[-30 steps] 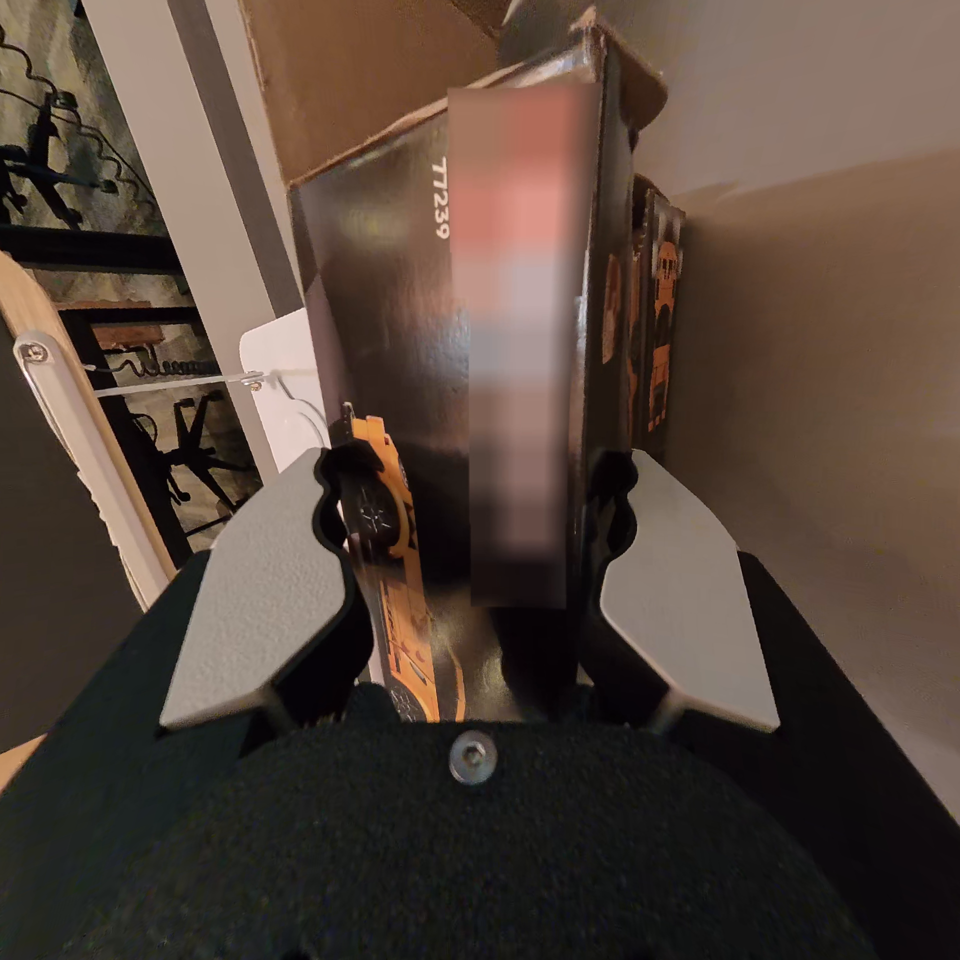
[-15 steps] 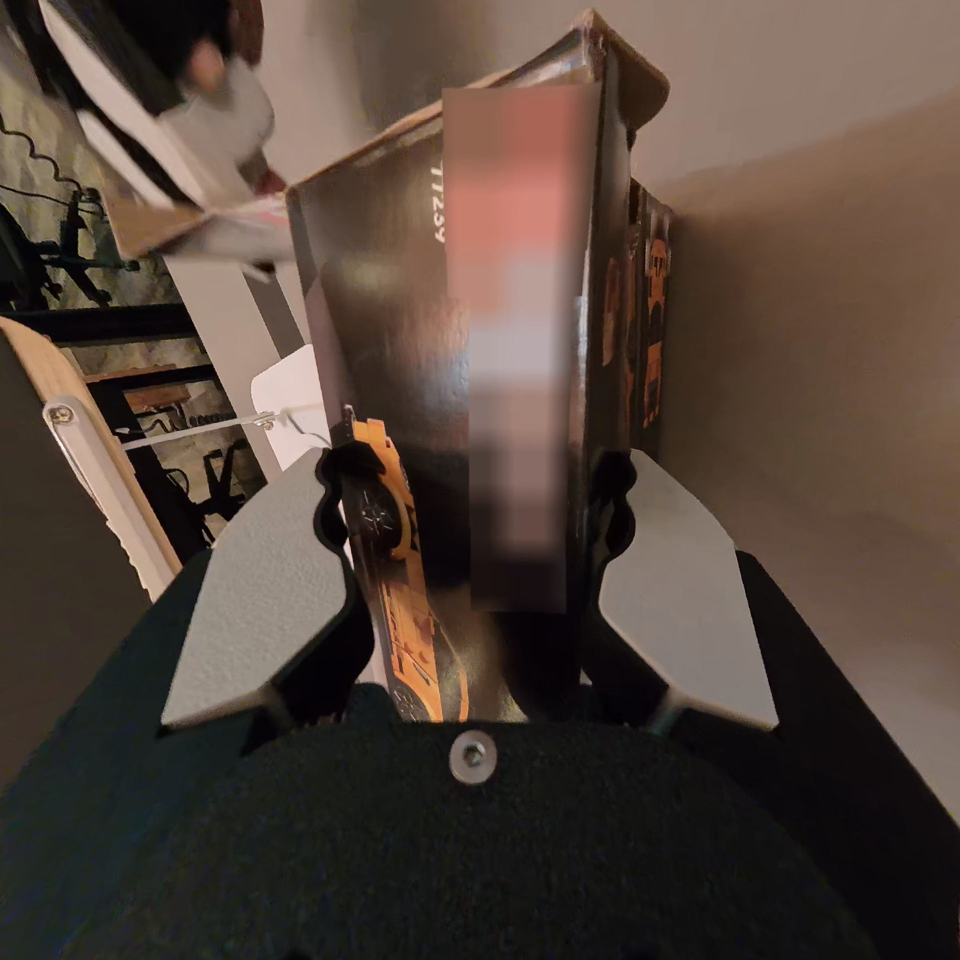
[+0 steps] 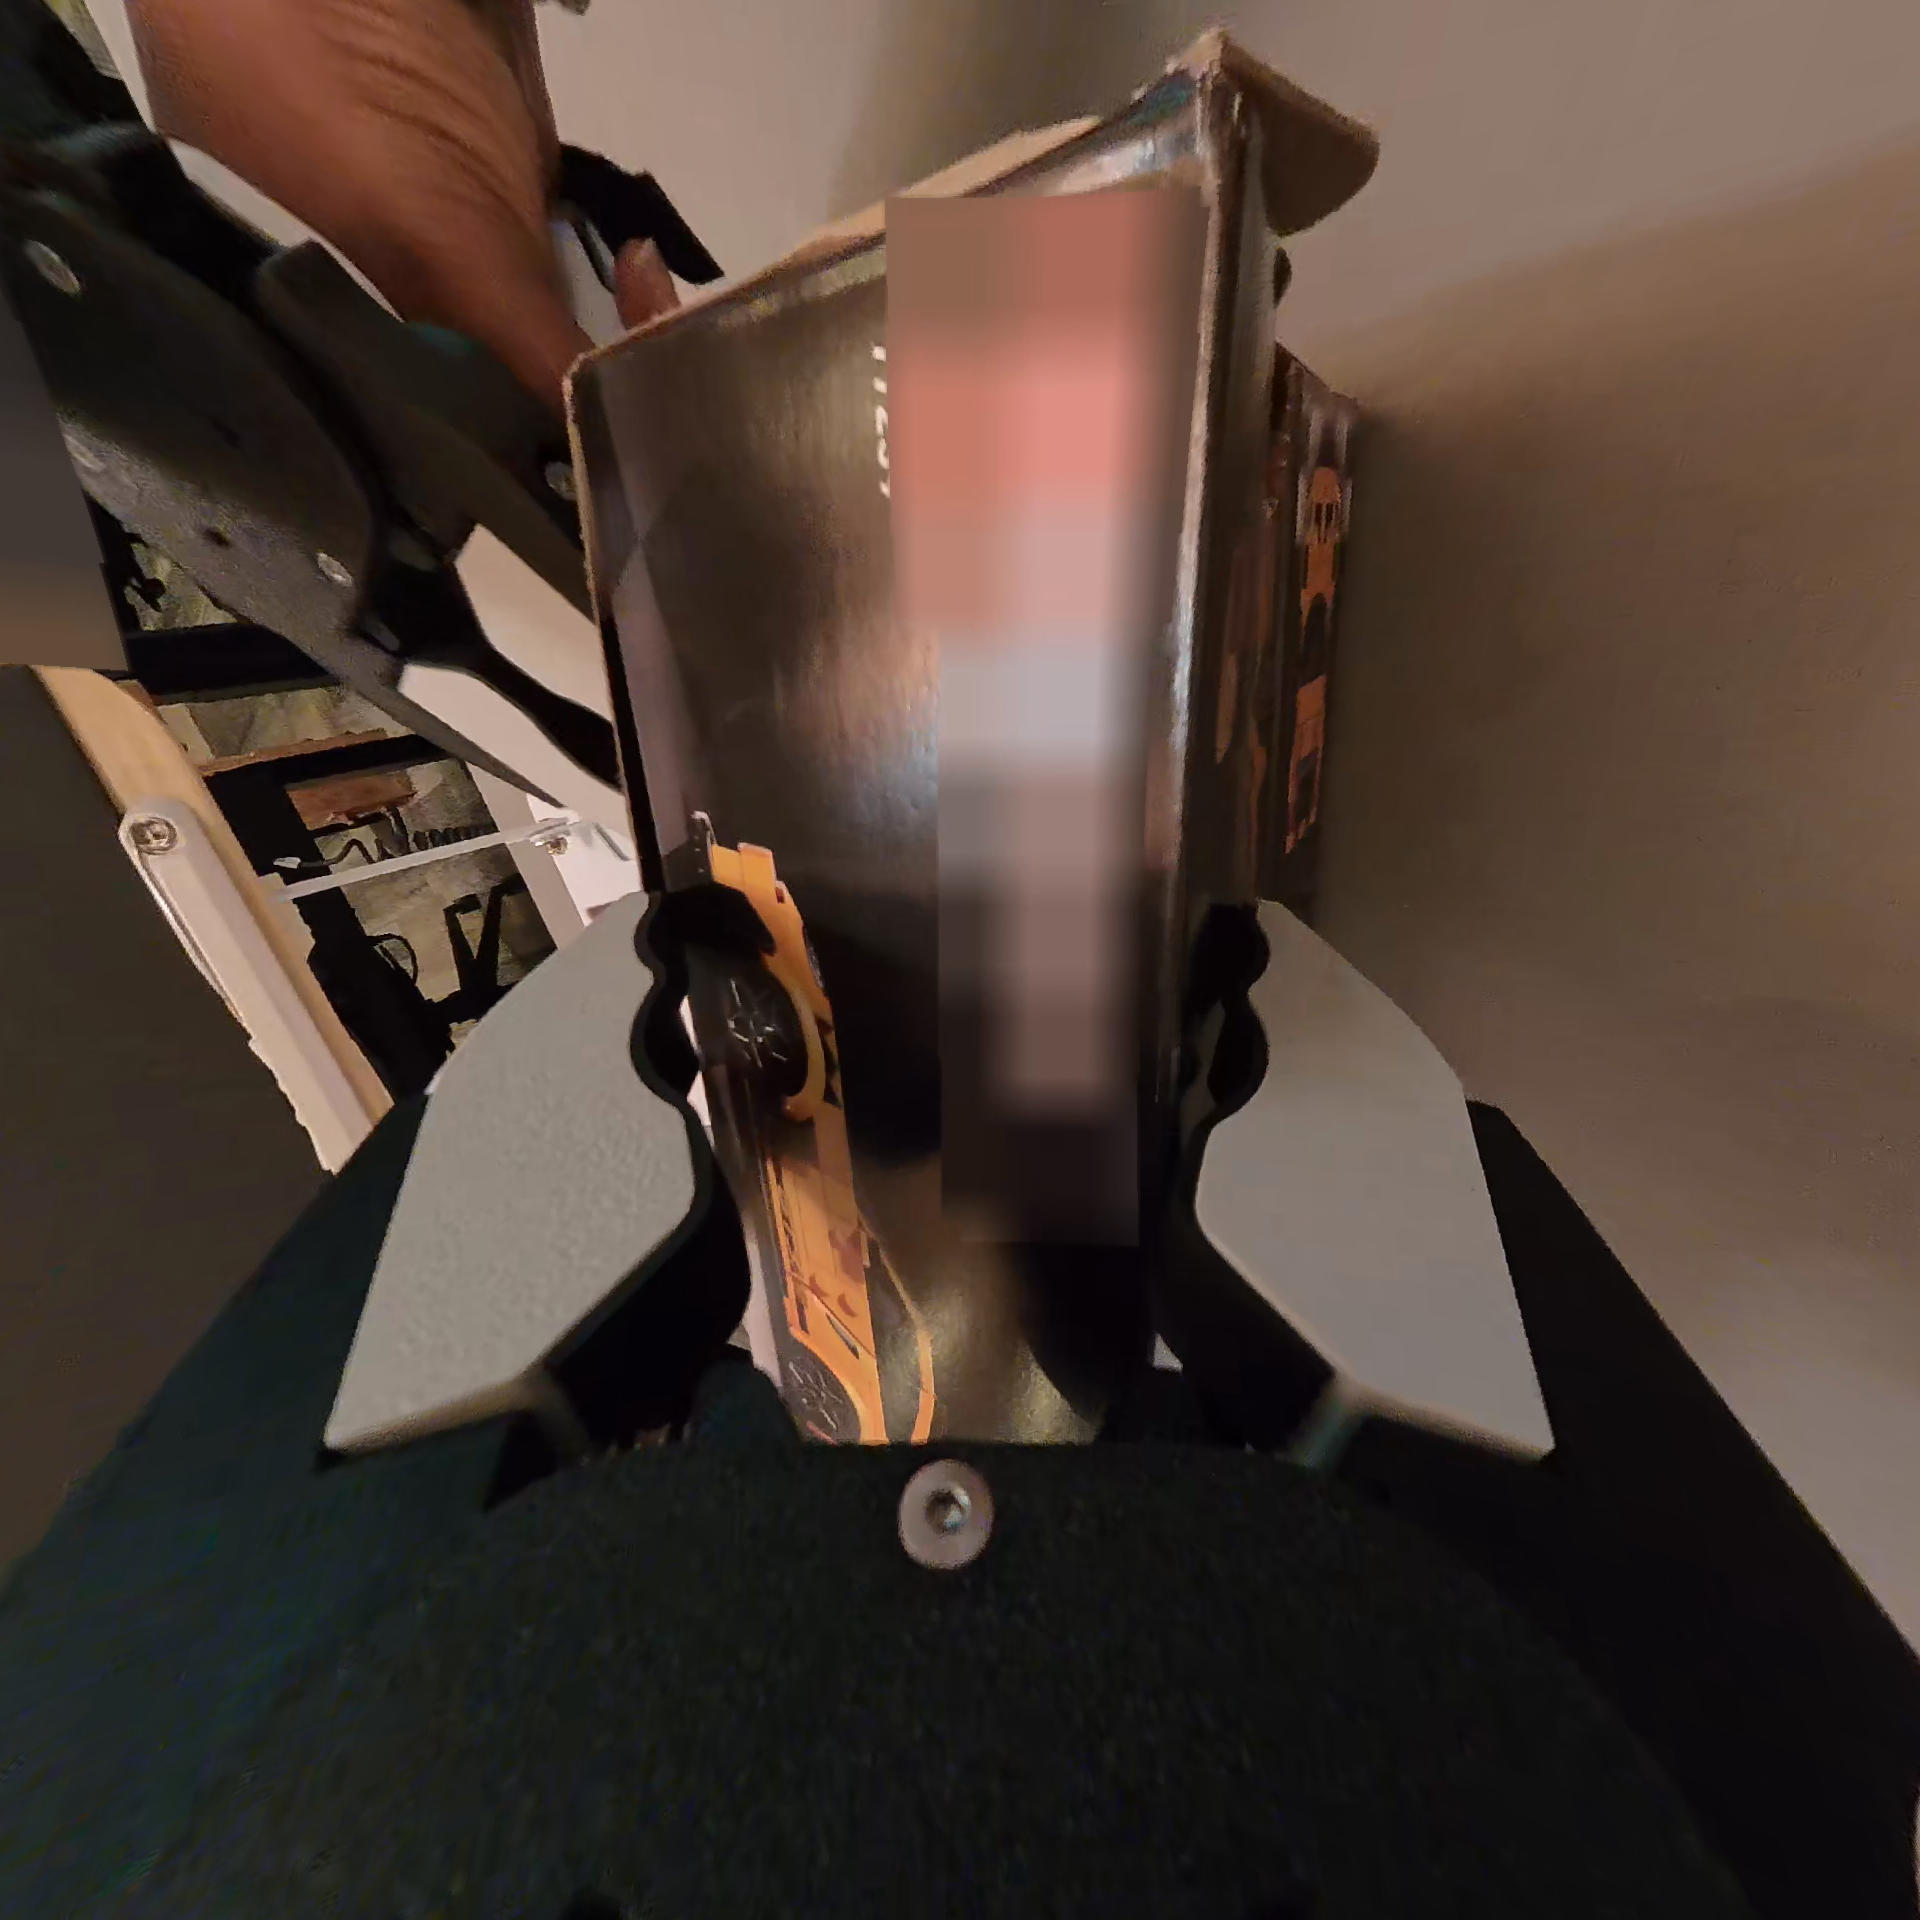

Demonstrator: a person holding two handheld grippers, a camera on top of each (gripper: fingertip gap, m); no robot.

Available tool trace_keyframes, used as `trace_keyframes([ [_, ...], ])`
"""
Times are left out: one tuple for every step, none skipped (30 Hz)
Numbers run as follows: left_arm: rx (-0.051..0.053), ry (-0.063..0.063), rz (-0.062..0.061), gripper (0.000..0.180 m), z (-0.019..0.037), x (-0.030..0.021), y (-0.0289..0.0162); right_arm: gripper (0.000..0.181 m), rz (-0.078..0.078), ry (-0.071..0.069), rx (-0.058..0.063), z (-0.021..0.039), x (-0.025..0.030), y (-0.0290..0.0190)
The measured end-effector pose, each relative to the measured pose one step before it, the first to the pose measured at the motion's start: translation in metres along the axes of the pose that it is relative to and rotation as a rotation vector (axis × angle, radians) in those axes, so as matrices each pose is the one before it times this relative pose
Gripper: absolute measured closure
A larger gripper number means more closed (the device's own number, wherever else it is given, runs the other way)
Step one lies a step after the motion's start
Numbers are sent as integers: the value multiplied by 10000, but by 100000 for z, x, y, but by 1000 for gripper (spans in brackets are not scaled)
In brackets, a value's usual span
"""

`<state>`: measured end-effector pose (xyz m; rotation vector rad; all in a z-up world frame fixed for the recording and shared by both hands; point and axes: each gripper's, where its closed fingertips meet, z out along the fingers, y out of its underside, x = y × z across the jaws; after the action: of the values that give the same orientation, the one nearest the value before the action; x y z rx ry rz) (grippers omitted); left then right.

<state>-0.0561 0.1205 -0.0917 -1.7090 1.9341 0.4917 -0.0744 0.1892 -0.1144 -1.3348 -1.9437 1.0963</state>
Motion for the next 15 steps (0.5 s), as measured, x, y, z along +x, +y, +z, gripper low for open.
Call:
trace_keyframes([
  [48, 34, -58, 79, 30, -33, -14, 167, 97, 584, 94, -559, 851, 147],
  [31, 53, -53, 78, 33, -36, 23, 165, 86, 437, 170, -912, 735, 214],
  [6, 73, -39, 78, 4, -35, 13, 162, 155, 508, 295, -1333, 890, 144],
  [-24, 77, -41, 78, 24, -52, 29, 159, 240, 539, 407, -1677, 888, -30],
  [-32, 84, -49, 78, 38, -84, 34, 156, 219, 561, 417, -1897, 662, -147],
  [-22, 91, -58, 77, 47, -98, 52, 149, 65, 590, 341, -1929, 276, -207],
  [-9, 79, -58, 77, 60, -121, 35, 142, -126, 610, 223, -1826, -116, -106],
  [0, 57, -55, 76, 79, -120, 22, 137, -245, 718, 65, -1646, -339, 162],
  [3, 55, -62, 76, 64, -115, 25, 128, -370, 829, -97, -1441, -536, 448],
  [-5, 40, -66, 76, 65, -104, 24, 119, -386, 818, -219, -1224, -827, 666],
  [-27, 9, -70, 75, 82, -92, 3, 108, -258, 805, -223, -1007, -1076, 636],
  [-55, 2, -61, 75, 55, -56, 6, 97, -167, 676, -66, -857, -1380, 342],
  [-86, 15, -40, 74, 11, -12, 1, 90, -126, 717, -83, -761, -1236, 188],
  [-117, 16, -23, 75, -21, -6, 29, 89, -150, 625, -49, -723, -1095, -67],
  [-135, -4, -50, 75, 10, -44, 26, 98, -95, 918, -15, -711, -250, -321],
])
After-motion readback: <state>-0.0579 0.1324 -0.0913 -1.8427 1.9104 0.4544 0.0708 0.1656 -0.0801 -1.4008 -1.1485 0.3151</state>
